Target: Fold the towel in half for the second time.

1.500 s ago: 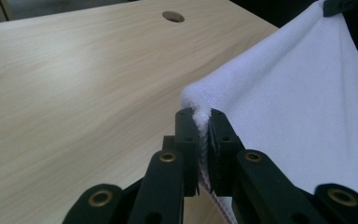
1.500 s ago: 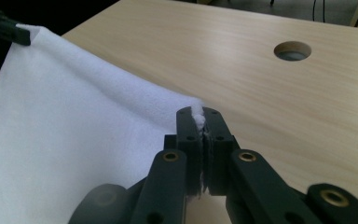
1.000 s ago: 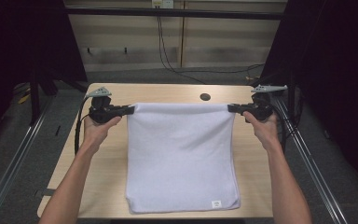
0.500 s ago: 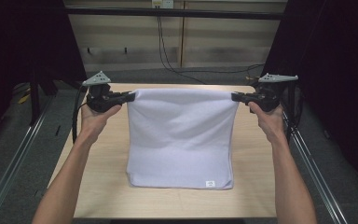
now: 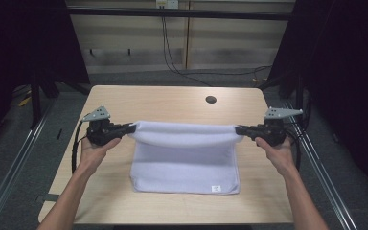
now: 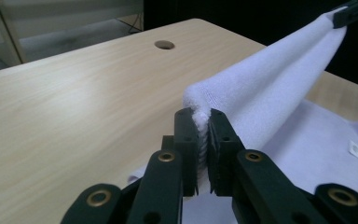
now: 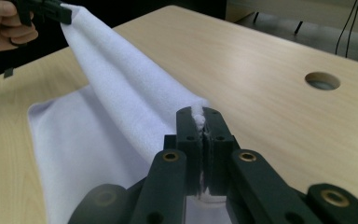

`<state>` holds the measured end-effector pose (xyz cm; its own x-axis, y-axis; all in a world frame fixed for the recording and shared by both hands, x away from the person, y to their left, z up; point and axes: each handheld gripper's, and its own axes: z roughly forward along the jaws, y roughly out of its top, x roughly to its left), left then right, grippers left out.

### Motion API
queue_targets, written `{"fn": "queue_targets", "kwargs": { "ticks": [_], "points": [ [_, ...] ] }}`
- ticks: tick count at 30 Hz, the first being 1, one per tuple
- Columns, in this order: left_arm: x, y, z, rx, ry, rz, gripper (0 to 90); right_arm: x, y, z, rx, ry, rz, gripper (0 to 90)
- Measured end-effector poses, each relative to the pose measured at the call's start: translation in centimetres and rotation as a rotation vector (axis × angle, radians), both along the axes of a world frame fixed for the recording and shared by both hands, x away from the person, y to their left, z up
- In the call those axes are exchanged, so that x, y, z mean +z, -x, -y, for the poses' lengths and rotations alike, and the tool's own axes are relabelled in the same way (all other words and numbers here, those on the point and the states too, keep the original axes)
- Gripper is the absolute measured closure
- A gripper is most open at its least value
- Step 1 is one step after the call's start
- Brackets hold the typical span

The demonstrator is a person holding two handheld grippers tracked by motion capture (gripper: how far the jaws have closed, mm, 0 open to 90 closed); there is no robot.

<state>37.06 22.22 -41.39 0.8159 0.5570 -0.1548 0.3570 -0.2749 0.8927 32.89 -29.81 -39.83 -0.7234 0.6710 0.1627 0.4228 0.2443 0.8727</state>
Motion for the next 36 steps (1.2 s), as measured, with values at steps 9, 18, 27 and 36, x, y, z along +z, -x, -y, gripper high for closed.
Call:
{"fn": "queue_targets", "kwargs": {
  "ticks": [9,18,27,36],
  "points": [
    [-2.4,4.8,-0.5,-0.075,-0.007,-0.041,83.9,-2.5,4.0,0.1,0.038,0.009,-0.043,86.5],
    [-4.4,7.7,-1.0,-0.122,-0.082,-0.095,83.4,-5.2,6.9,-0.5,0.096,0.069,-0.128,85.4],
    [-6.5,10.5,-1.3,-0.192,-0.148,-0.162,82.0,-7.9,10.2,-0.6,0.157,0.120,-0.236,78.6],
    [-6.7,12.1,-1.6,-0.217,-0.151,-0.183,70.2,-8.4,12.2,-0.6,0.143,0.103,-0.258,64.8]
  ]
}}
